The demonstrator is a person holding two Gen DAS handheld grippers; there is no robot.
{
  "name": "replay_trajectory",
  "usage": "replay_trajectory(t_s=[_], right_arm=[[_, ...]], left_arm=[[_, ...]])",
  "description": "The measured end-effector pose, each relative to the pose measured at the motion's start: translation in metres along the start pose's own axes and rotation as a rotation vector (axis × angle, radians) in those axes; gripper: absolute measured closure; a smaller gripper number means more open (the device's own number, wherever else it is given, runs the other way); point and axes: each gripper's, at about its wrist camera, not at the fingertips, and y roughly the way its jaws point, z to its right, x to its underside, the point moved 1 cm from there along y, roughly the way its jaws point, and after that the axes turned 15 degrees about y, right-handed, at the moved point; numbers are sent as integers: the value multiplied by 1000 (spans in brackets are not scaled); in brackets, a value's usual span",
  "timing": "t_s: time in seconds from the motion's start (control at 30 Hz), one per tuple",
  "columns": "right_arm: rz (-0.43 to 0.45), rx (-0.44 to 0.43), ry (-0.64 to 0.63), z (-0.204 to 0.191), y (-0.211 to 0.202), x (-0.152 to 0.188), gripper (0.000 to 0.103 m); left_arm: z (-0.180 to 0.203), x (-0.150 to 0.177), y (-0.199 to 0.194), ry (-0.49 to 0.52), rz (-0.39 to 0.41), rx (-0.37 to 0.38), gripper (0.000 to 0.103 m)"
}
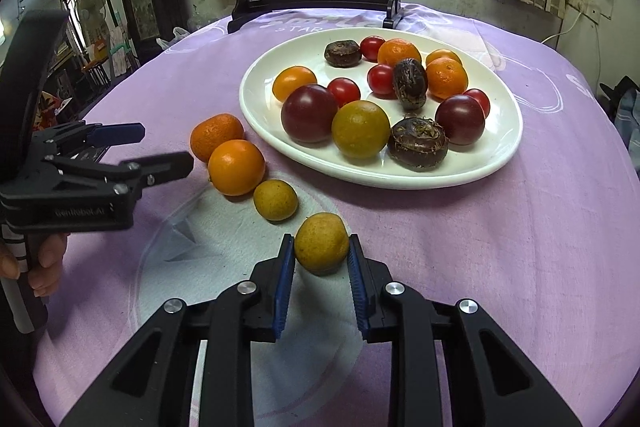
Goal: Organize fruits
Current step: 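Grasp a small yellow fruit with the right tool while the left tool grasps a tangerine, then carry the tangerine and yellow fruit onto the plate and open both tools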
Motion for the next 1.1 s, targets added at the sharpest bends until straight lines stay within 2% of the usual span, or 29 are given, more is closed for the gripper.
replay_trajectory(t_s=[0.13,0.3,0.5,0.53,0.57,0.6,0.63,0.73,0.97,1.1], right_arm=[[4,-8,-4,-2,-2,-1,76],[8,-20,-6,-3,-4,0,76],[15,-22,3,-1,-6,-1,76],[17,-23,4,-1,-6,0,76],[18,-24,4,-1,-7,-1,76],[20,-24,3,-1,-7,0,76],[23,-23,2,-2,-7,-1,76],[26,-22,10,0,-9,0,76],[33,-30,23,3,-13,1,76],[32,-34,16,1,-12,2,76]], left_arm=[[10,3,12,42,-40,-9,20],[6,-2,22,2,-31,32,30],[16,-17,30,50,-6,-19,33],[18,-18,29,61,-3,-17,36],[18,-17,28,61,5,10,50],[18,-16,27,52,16,72,61],[19,-17,25,45,19,87,67],[22,-17,26,58,21,70,67],[15,-16,27,10,29,111,66],[14,-17,29,15,35,111,66]])
